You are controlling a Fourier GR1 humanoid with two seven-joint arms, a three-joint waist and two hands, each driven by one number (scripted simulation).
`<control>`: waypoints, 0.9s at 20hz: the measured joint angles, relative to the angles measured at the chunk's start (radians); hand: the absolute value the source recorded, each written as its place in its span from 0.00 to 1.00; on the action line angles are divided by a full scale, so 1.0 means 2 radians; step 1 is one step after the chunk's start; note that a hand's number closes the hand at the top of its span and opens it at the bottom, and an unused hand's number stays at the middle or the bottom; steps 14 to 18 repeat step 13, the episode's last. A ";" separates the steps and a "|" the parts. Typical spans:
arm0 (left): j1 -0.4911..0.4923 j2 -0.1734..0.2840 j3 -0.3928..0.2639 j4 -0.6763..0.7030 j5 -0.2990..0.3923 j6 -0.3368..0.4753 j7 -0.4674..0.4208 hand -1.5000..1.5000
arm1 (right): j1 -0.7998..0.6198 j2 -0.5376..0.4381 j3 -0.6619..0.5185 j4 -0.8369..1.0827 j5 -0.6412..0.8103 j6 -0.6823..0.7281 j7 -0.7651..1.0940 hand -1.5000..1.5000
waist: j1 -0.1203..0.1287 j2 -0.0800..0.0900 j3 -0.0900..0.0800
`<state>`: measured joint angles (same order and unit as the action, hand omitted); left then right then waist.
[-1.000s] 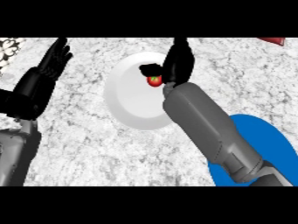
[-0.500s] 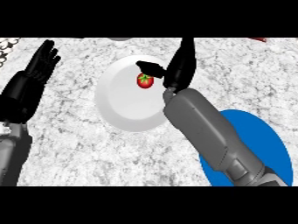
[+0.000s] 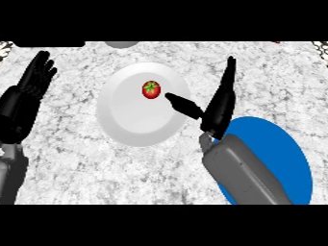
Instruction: Pick the tomato from the plate and place it in the plate
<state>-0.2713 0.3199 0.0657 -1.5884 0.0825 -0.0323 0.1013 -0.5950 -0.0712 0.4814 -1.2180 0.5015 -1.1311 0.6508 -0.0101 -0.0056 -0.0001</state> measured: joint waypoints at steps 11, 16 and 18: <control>0.003 -0.006 0.008 -0.014 -0.005 -0.010 0.013 0.50 | 0.205 -0.094 0.013 -0.231 0.026 0.046 -0.004 0.00 | 0.000 0.001 0.000; 0.001 -0.008 0.010 -0.009 -0.010 -0.010 0.010 0.50 | 0.230 -0.105 0.007 -0.259 0.034 0.056 -0.005 0.00 | 0.001 0.002 0.000; 0.001 -0.008 0.010 -0.009 -0.010 -0.010 0.010 0.50 | 0.230 -0.105 0.007 -0.259 0.034 0.056 -0.005 0.00 | 0.001 0.002 0.000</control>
